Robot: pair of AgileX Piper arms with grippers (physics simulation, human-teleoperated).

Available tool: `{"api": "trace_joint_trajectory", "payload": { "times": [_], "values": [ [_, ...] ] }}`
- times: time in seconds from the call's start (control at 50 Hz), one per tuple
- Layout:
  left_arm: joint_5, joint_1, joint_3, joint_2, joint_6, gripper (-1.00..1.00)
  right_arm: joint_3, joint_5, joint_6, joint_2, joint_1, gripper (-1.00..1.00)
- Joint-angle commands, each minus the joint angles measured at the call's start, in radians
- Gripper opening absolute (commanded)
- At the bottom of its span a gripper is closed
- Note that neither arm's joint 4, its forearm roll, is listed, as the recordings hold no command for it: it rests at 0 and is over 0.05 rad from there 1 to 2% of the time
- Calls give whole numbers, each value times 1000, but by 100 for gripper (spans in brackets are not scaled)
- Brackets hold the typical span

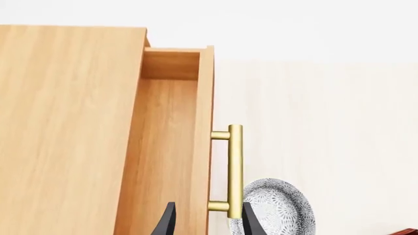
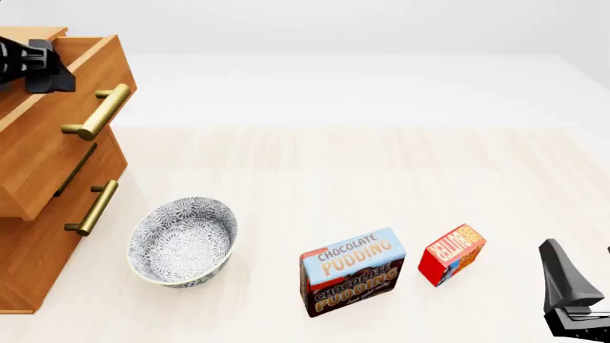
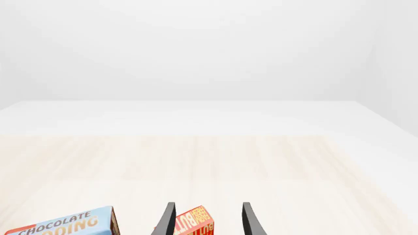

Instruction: Put the butter at the back in the top drawer of the cabinet and close it.

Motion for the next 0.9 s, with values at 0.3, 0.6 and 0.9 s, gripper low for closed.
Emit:
{"api": "trace_joint_trajectory", "payload": {
  "times": [0.3,0.6,0.9],
  "values": [
    [-41,9,64,12,9,100,0,0,0,0,0,100],
    [-50,3,74,15,15,100,0,0,0,0,0,100],
    [-59,-9,88,16,18,100,0,0,0,0,0,100]
  ]
}}
